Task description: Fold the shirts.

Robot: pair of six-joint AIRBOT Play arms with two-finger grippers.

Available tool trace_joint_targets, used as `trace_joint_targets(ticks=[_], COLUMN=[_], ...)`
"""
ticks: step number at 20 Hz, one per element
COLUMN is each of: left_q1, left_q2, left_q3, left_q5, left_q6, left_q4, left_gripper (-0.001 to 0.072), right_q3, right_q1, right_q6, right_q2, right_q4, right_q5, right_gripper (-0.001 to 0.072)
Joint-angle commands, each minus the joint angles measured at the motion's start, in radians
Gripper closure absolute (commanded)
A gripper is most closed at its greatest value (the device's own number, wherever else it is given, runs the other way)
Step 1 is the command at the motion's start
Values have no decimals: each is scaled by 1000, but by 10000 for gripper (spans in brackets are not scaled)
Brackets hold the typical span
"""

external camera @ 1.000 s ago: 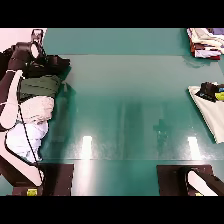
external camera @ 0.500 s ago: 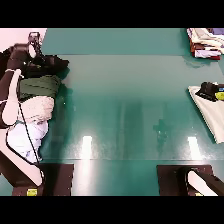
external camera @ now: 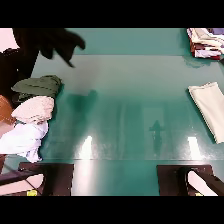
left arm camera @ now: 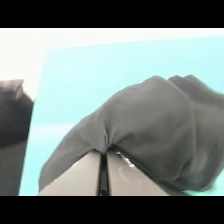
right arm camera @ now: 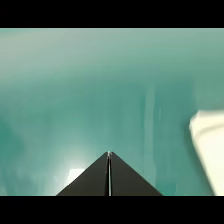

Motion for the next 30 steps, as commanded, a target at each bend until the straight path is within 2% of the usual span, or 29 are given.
trace_joint_targets(ticks=[1, 3, 5, 7, 9, 10, 11, 12, 15, 17, 19, 24, 30], left_q1=[-164, -294, -426, -533, -614, -644, -664, -671, -607, -496, -350, -76, -15], left_q2=[147, 145, 139, 108, 61, 29, -2, -36, -61, -61, -72, -142, -314], left_q3=[4, -38, -159, -290, -409, -455, -481, -487, -487, -487, -500, -676, -753], left_q5=[-112, -165, -156, -117, -21, 32, 74, 90, 78, 45, -9, -5, 86], left_q6=[22, -8, -57, -72, -70, -43, -18, -19, -18, -19, -22, -18, 8], left_q4=[0, 0, -23, -132, -286, -349, -380, -388, -268, -215, -228, -416, -615], left_gripper=[685, 685, 684, 683, 681, 590, 276, 81, 89, 90, 90, 90, 90], right_q3=[123, 156, 169, 168, 168, 168, 168, 168, 168, 168, 168, 145, 48], right_q1=[1, 1, 1, 1, 1, 1, 1, 1, 1, 1, 1, 1, 1], right_q6=[-8, -8, -8, -8, -8, -8, -8, -8, -8, -8, -8, -8, -8], right_q2=[0, 0, 0, 0, 0, 0, 0, 0, 0, 0, 0, 0, 0], right_q4=[0, 0, 0, 0, 0, 0, 0, 0, 0, 0, 0, 0, 0], right_q5=[-5, 7, 18, 35, 55, 63, 68, 76, 100, 106, 117, 123, 129], right_gripper=[695, 694, 695, 694, 694, 694, 695, 695, 694, 695, 694, 694, 694])
